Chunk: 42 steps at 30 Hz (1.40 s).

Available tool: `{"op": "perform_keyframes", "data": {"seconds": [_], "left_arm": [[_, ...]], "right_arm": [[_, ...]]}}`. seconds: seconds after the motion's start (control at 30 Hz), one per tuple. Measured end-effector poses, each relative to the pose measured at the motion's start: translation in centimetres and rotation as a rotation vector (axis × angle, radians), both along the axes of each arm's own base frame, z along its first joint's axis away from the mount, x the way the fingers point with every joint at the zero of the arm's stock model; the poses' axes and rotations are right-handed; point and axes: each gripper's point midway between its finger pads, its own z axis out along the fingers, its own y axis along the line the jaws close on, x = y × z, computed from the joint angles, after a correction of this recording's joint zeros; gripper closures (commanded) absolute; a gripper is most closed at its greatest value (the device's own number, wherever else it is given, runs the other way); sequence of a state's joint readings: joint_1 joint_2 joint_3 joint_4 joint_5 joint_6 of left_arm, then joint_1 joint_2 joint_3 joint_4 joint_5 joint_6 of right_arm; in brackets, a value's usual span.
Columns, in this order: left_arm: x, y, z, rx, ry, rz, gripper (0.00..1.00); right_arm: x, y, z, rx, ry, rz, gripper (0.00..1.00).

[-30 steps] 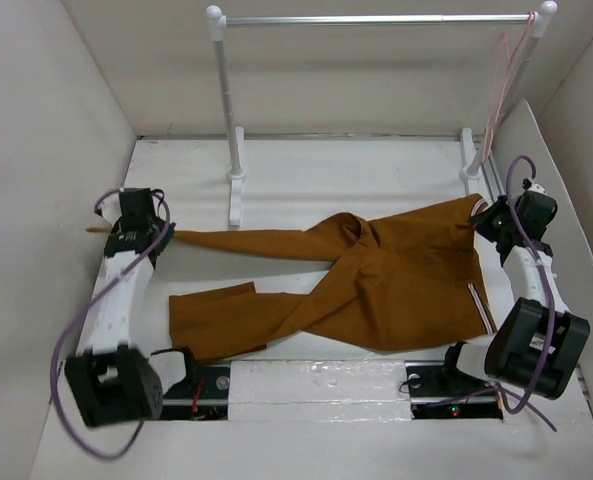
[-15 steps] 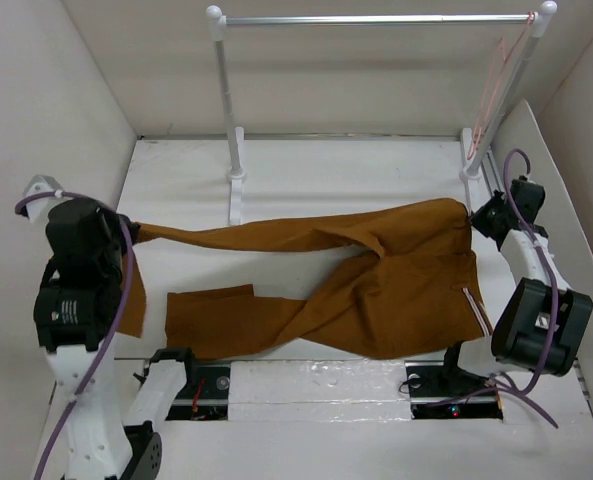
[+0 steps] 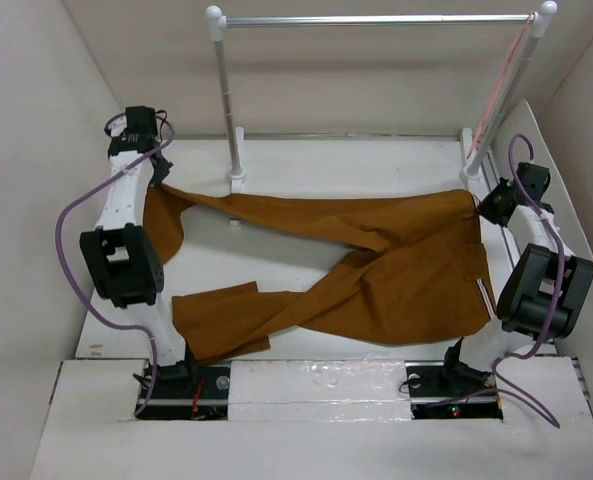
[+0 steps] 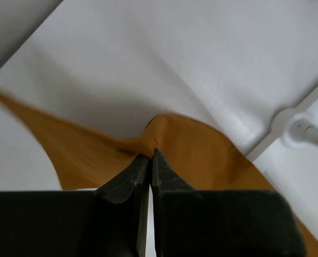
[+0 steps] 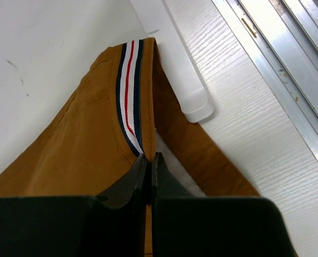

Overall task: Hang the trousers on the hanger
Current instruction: Flatten out the trousers at the center of the board.

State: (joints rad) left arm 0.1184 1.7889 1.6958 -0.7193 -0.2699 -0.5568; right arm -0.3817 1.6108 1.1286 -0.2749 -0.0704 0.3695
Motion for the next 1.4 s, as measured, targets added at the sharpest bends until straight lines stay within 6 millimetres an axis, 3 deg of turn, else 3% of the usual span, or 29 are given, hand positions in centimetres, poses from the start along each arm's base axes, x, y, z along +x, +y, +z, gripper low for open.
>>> {"op": "perform_keyframes", "data": {"seconds": [0.1,0.2,0.27,0.37,0.43,0.53,0.6,0.63,0.77,0.83,0.87,0.9,0.93,0.97,1.0,1.13,1.2,1.3,1.37,1.4], "left_arm": [[3.4,0.3,1.7,0.012,-0.072,-0.001,1.00],[3.4,0.4,5.6,0.037,-0.186,0.007,1.00],[1.6,0.3,8.7,0.048,-0.284,0.009,1.00],[-2.5,0.2,12.7,0.070,-0.436,0.020,1.00],[-5.6,0.2,13.5,0.086,-0.526,0.044,1.00],[-9.2,0.4,9.7,0.090,-0.522,0.083,1.00],[-9.8,0.8,4.7,0.081,-0.437,0.108,0.96],[-9.9,1.0,1.4,0.071,-0.369,0.114,0.81],[-12.0,0.4,-11.9,-0.016,0.010,0.113,0.58],[-13.6,-0.3,-14.9,-0.057,0.133,0.108,0.40],[-14.0,-0.6,-15.2,-0.073,0.155,0.102,0.39],[-14.0,-0.9,-14.6,-0.088,0.139,0.100,0.37],[-13.5,-1.1,-12.3,-0.095,0.059,0.090,0.34],[-13.5,-1.2,-12.1,-0.096,0.053,0.089,0.34],[-13.2,-1.1,-10.3,-0.089,-0.004,0.086,0.28],[-12.1,0.0,-1.3,-0.015,-0.269,0.112,0.18],[-11.5,0.9,1.4,0.023,-0.323,0.141,0.16],[-10.0,2.6,2.1,0.063,-0.295,0.193,0.15],[-8.5,3.9,0.5,0.056,-0.232,0.220,0.17],[-7.9,4.8,-1.3,0.044,-0.185,0.236,0.19]], "right_arm": [[0.4,-0.2,0.3,0.017,-0.034,0.016,1.00],[0.6,-0.2,0.2,0.027,-0.060,0.029,1.00],[0.6,-0.1,0.2,0.031,-0.065,0.035,1.00],[0.8,-0.2,0.1,0.028,-0.088,0.040,1.00],[0.5,-0.4,-0.6,0.033,-0.099,0.037,1.00],[-0.3,-1.2,-1.6,0.057,-0.086,0.018,1.00],[-0.4,-1.8,-1.9,0.065,-0.086,0.012,1.00],[-0.4,-2.0,-2.0,0.066,-0.083,0.009,1.00],[-0.4,-2.3,-2.4,0.081,-0.075,0.011,1.00],[-0.3,-2.3,-2.3,0.084,-0.074,0.013,1.00],[-0.3,-2.4,-2.2,0.085,-0.071,0.013,1.00],[-0.3,-2.5,-2.0,0.086,-0.071,0.014,1.00],[-0.2,-2.5,-1.9,0.086,-0.071,0.014,1.00],[-0.2,-2.7,-1.6,0.084,-0.072,0.013,1.00],[-0.1,-2.7,-1.6,0.083,-0.073,0.013,1.00],[0.0,-3.2,-1.1,0.075,-0.080,0.008,1.00],[-0.1,-3.3,-1.2,0.077,-0.079,0.005,1.00],[-0.2,-3.3,-1.4,0.078,-0.076,0.002,1.00],[-0.5,-3.4,-1.7,0.082,-0.069,-0.002,1.00],[-0.6,-3.4,-1.9,0.084,-0.066,-0.003,1.00]]}}
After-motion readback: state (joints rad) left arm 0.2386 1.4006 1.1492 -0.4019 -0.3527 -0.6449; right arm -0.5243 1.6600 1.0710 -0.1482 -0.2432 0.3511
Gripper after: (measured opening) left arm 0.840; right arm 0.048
